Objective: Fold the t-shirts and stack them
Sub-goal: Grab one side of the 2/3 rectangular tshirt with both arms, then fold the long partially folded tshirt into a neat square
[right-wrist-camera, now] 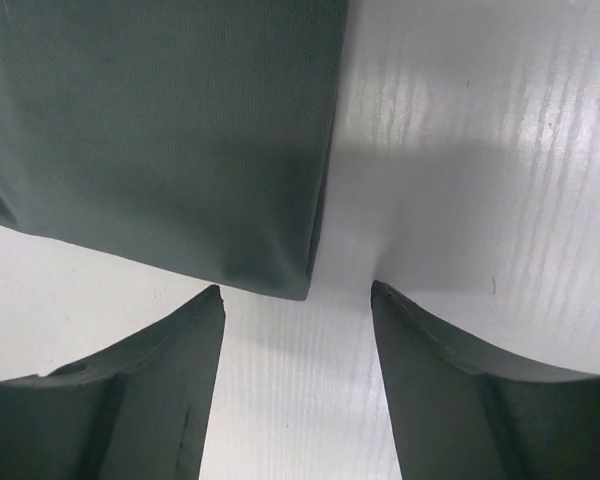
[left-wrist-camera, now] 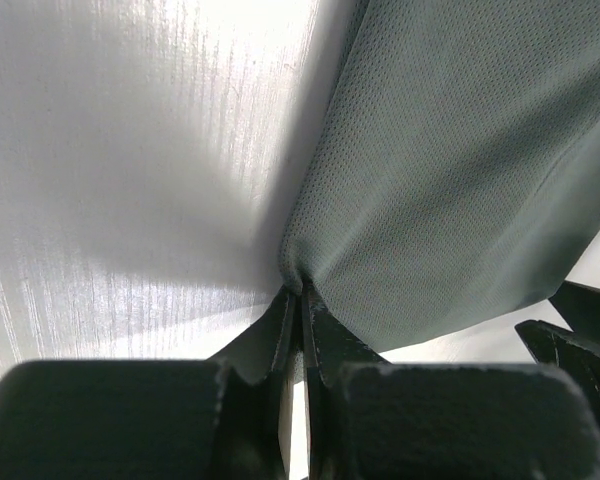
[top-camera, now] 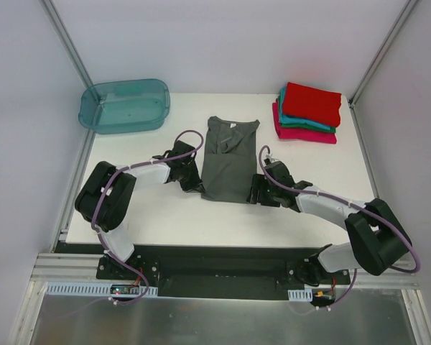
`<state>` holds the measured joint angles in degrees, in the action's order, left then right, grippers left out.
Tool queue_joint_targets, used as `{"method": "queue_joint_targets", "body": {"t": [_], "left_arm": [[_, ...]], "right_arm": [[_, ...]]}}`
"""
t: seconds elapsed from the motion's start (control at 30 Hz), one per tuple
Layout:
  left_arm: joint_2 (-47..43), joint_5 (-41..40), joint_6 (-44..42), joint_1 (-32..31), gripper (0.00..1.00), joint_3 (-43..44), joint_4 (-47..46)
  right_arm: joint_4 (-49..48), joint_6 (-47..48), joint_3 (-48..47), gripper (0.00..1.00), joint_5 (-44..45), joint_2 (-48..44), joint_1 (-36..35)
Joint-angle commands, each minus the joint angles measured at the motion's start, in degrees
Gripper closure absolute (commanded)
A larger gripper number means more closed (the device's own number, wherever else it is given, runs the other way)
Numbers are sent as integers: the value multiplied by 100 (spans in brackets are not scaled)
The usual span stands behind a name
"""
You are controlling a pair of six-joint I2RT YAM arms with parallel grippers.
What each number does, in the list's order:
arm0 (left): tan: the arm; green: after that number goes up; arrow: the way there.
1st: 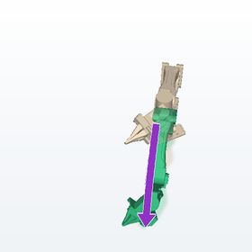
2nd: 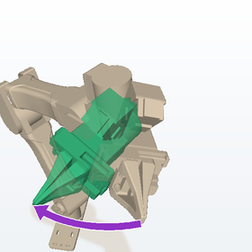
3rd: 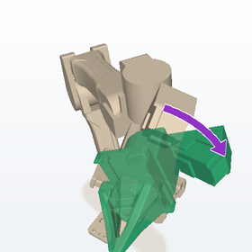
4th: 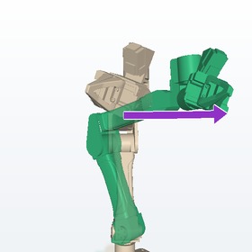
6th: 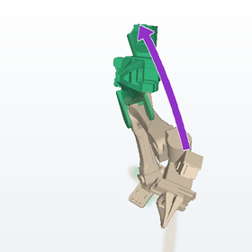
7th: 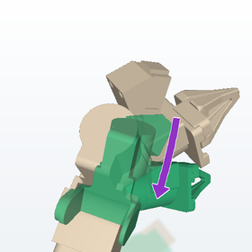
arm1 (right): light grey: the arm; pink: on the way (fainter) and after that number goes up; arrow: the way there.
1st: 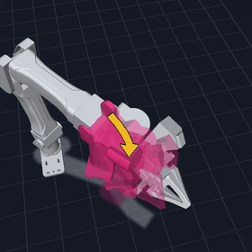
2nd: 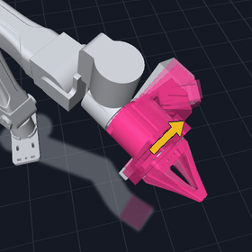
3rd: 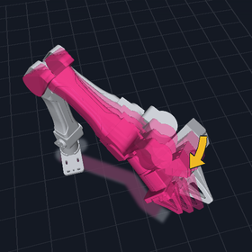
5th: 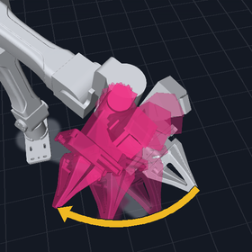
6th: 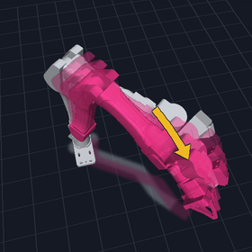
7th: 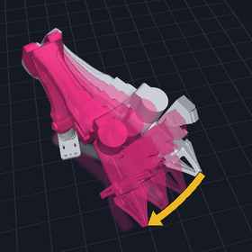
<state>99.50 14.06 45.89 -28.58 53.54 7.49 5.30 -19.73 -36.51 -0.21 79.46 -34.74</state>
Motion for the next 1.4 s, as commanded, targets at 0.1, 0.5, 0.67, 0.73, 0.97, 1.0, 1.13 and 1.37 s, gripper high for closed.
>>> {"method": "queue_joint_targets", "body": {"t": [0.1,0.5,0.67,0.73,0.97,1.0,1.13,1.37], "left_arm": [[-36,-326,-36,-69,100,-125,341],[-369,-264,-71,-130,100,-326,350],[-1300,-456,-2,-560,100,-923,534],[-1748,-545,113,-771,100,-1099,780],[-3716,-396,350,-1009,100,-1627,1886],[-4058,-344,368,-1027,100,-1679,2036],[-5096,-107,553,-1115,100,-1742,2678],[-5854,52,746,-1176,100,-1294,3391]], "right_arm": [[-416,-356,-119,45,-226,341,-6],[-660,-497,153,99,-576,80,-76],[-382,-576,504,99,-1297,-807,-199],[-5,-655,619,99,-1507,-1238,-287],[1664,-787,611,99,-2606,-2776,-832],[1954,-770,549,99,-2729,-2970,-885],[2791,-927,189,99,-3230,-3656,-1008],[2862,-1560,48,99,-3767,-4386,-1131]]}}
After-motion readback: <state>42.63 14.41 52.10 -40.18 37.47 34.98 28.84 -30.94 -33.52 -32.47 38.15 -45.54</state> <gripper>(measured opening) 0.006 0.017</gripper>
